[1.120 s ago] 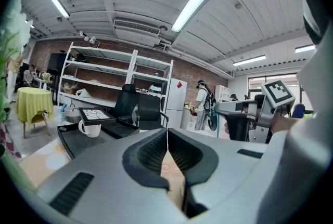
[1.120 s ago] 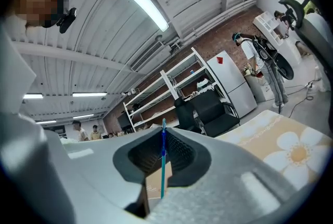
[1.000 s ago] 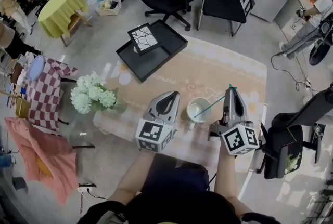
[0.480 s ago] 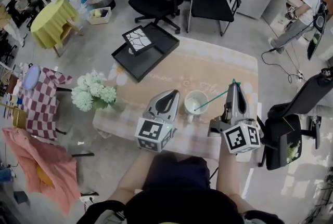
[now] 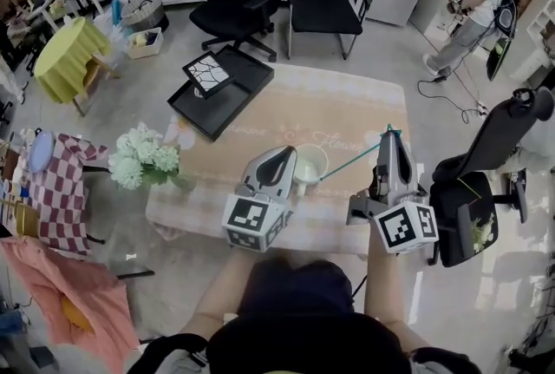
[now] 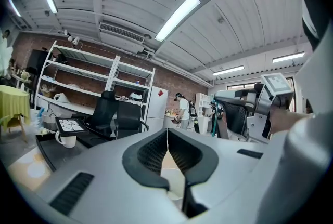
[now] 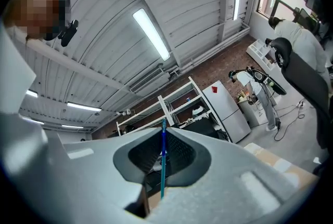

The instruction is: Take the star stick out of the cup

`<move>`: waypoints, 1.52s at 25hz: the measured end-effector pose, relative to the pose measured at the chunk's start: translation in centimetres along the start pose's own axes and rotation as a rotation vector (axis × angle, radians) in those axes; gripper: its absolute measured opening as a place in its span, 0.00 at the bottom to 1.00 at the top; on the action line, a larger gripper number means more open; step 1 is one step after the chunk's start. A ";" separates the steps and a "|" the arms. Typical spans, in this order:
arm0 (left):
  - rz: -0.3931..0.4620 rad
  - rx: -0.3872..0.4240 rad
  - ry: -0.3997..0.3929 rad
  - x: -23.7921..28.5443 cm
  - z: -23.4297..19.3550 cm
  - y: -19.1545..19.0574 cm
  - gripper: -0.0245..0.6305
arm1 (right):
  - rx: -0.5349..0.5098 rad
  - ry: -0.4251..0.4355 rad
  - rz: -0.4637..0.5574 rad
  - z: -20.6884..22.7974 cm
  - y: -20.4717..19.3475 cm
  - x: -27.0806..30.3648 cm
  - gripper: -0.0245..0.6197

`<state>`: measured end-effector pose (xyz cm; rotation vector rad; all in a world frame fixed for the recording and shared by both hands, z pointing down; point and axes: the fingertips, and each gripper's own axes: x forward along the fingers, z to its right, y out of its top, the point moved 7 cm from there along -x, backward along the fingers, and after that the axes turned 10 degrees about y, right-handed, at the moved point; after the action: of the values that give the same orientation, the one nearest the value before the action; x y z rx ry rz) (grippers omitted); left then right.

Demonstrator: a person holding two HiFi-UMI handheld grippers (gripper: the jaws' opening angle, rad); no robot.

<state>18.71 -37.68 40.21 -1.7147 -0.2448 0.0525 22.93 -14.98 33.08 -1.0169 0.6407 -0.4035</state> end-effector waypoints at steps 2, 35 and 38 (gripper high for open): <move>0.004 0.000 -0.014 0.0 0.6 0.2 0.06 | -0.009 -0.010 0.007 0.0 0.5 -0.7 0.06; -0.078 0.007 -0.239 1.8 9.5 -4.1 0.06 | -0.070 -0.370 -0.005 5.1 -1.6 -13.8 0.06; -0.082 0.006 -0.226 1.7 9.1 -4.1 0.06 | -0.066 -0.371 -0.009 5.2 -1.9 -13.8 0.06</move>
<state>18.24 -27.90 42.98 -1.6915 -0.4815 0.1869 16.03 -4.36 40.82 -1.1229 0.3175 -0.1934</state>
